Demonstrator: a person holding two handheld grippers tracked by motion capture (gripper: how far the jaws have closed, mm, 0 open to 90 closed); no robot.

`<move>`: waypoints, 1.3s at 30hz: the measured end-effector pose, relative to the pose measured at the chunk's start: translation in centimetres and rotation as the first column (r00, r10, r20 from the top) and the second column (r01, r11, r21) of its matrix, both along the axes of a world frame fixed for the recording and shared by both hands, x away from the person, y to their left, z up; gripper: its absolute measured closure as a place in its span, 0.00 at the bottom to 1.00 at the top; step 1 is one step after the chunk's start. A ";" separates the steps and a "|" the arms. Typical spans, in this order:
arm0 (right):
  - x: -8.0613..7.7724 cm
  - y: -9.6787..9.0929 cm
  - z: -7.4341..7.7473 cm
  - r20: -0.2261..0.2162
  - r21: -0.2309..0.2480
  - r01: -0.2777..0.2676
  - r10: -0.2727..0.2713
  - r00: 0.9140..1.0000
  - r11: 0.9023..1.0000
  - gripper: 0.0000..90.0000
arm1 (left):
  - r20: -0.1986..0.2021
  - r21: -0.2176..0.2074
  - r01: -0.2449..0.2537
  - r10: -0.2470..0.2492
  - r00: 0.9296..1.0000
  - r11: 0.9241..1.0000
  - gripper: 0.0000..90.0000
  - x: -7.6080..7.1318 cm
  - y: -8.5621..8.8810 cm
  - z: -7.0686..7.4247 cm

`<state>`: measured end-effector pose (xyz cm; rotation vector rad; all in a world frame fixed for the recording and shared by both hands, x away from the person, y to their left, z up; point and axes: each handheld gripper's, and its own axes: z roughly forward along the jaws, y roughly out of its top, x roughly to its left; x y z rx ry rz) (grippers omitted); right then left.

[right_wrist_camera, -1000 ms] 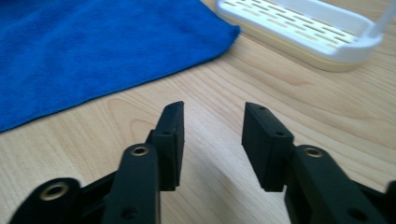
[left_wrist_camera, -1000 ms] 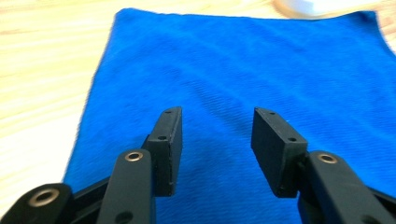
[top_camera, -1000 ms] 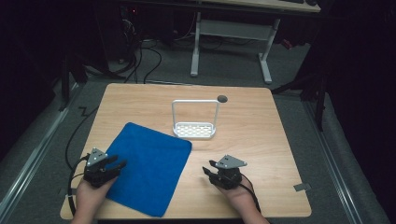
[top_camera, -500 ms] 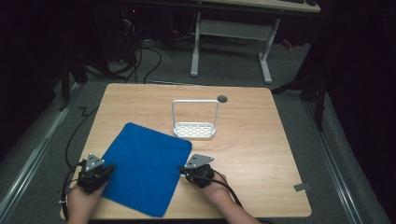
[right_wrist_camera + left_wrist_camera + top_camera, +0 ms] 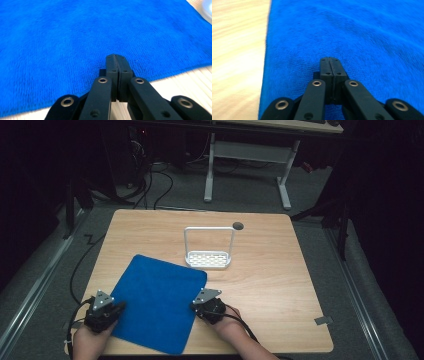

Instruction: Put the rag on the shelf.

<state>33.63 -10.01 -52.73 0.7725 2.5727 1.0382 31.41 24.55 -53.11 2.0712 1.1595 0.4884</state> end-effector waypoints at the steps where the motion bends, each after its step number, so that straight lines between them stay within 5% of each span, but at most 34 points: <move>1: -0.2 -0.5 0.0 -0.002 0.001 0.010 -0.010 1.000 1.000 1.00 | -0.005 0.011 0.020 -0.020 1.000 1.000 1.00 -0.2 -0.5 0.1; 4: -0.6 -1.5 0.1 0.000 -0.005 0.027 -0.027 1.000 1.000 1.00 | -0.022 0.004 0.055 -0.055 0.998 0.998 1.00 -0.5 -1.4 0.2; 7: -1.5 -3.8 0.2 -0.008 -0.010 0.077 -0.077 0.997 0.997 1.00 | -0.040 -0.011 0.144 -0.144 0.989 0.990 1.00 -1.4 -3.4 0.3; 11: -2.0 -5.7 0.2 -0.015 -0.011 0.119 -0.120 0.993 0.993 1.00 | -0.049 -0.019 0.203 -0.204 0.978 0.979 1.00 -1.9 -4.9 0.4; 13: -2.2 -7.5 0.4 -0.023 -0.016 0.167 -0.168 0.986 0.986 1.00 | -0.058 -0.024 0.266 -0.267 0.962 0.964 1.00 -2.1 -6.5 0.4; 14: -2.2 -8.0 0.3 -0.028 -0.010 0.184 -0.185 0.982 0.983 1.00 | -0.058 -0.024 0.266 -0.267 0.962 0.964 1.00 -2.1 -6.5 0.4; 16: -2.3 -8.5 0.4 -0.028 -0.013 0.199 -0.199 0.980 0.980 1.00 | -0.058 -0.022 0.302 -0.303 0.951 0.953 1.00 -2.0 -7.6 0.5; 18: -2.3 -9.6 0.4 -0.033 -0.017 0.233 -0.234 0.972 0.972 1.00 | -0.061 -0.038 0.351 -0.352 0.934 0.936 1.00 -1.9 -9.1 0.4; 20: -2.3 -9.9 0.4 -0.029 -0.014 0.242 -0.242 0.970 0.970 1.00 | -0.061 -0.044 0.365 -0.367 0.928 0.930 1.00 -1.9 -9.5 0.4; 21: -2.7 -10.6 0.4 -0.018 -0.023 0.247 -0.248 0.969 0.969 1.00 | -0.060 -0.045 0.394 -0.396 0.916 0.918 1.00 -1.8 -10.4 0.4; 25: -3.3 -12.3 0.5 -0.017 -0.026 0.278 -0.278 0.960 0.960 1.00 | -0.059 -0.057 0.424 -0.427 0.902 0.904 1.00 -1.8 -11.6 0.4; 33: -3.4 -15.5 0.3 -0.018 0.002 0.354 -0.354 0.935 0.935 1.00 | -0.057 -0.091 0.448 -0.454 0.889 0.889 0.99 -2.0 -12.9 0.2; 39: -2.7 -15.3 0.3 0.005 -0.006 0.369 -0.369 0.930 0.930 1.00 | -0.057 -0.113 0.462 -0.470 0.881 0.880 0.96 -2.4 -13.0 0.1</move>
